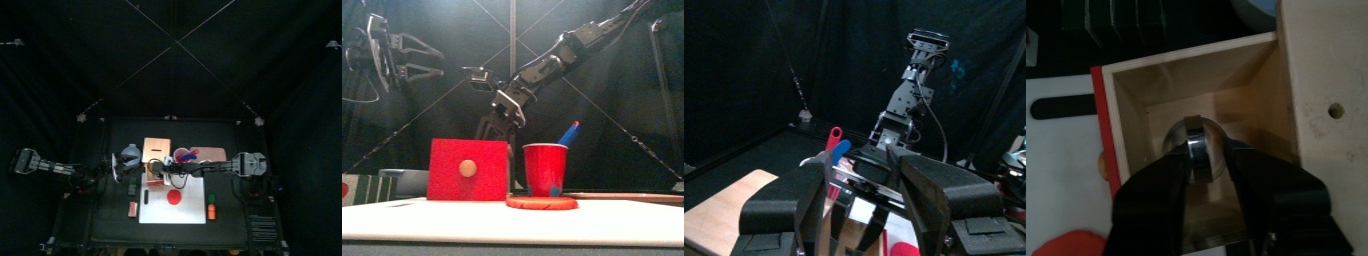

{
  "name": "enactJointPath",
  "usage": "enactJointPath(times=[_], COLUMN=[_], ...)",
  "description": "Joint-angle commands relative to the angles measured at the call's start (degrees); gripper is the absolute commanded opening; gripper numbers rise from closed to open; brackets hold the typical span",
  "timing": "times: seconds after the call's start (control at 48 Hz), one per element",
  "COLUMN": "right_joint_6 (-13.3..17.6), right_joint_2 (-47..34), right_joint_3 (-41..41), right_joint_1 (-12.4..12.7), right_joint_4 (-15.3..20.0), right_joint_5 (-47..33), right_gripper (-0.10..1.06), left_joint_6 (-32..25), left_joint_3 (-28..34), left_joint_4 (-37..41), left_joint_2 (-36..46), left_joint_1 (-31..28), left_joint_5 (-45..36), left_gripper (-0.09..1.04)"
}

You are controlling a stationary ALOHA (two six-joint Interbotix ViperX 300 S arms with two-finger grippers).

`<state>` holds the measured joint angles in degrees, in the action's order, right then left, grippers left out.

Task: Get the cutter from the drawer then cut the dough then place the extra dough in the bowl
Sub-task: Place the cutter on the board

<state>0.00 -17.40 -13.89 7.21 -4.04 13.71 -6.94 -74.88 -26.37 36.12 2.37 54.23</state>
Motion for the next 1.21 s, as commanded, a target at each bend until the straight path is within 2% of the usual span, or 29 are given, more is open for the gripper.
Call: enactJointPath(times=[0.021, 0.396, 0.604, 0.812, 0.958, 1.208], right_joint_6=[0.1, 0.1, 0.4, 0.7, 0.7, 0.6], right_joint_2=[2.2, 12.0, 20.9, 32.8, 39.1, 41.6], right_joint_3=[1.3, 0.6, -3.9, -17.7, -27.4, -38.3], right_joint_1=[-0.3, -1.8, -1.8, -2.0, -3.3, -3.3], right_joint_4=[0.0, -0.1, -1.2, -0.8, -0.4, -0.9], right_joint_5=[-0.3, 0.1, 2.5, 4.7, 3.3, -1.8], right_gripper=[0.4, 0.38, 0.38, 0.38, 0.38, 0.38], left_joint_6=[0.0, 0.0, 0.0, -0.3, -0.4, -0.4], left_joint_3=[0.6, 0.1, -0.1, 0.8, 1.8, 3.4], left_joint_4=[0.0, -0.9, -0.9, -0.8, -0.7, -0.3], left_joint_2=[0.0, 0.0, 0.0, 0.0, -0.1, -0.4], left_joint_1=[-0.2, -1.1, -2.2, -5.0, -6.8, -7.6], left_joint_5=[0.4, 0.5, 0.5, 0.5, 0.4, 0.4], left_gripper=[0.84, 0.84, 0.84, 0.84, 0.84, 0.84])
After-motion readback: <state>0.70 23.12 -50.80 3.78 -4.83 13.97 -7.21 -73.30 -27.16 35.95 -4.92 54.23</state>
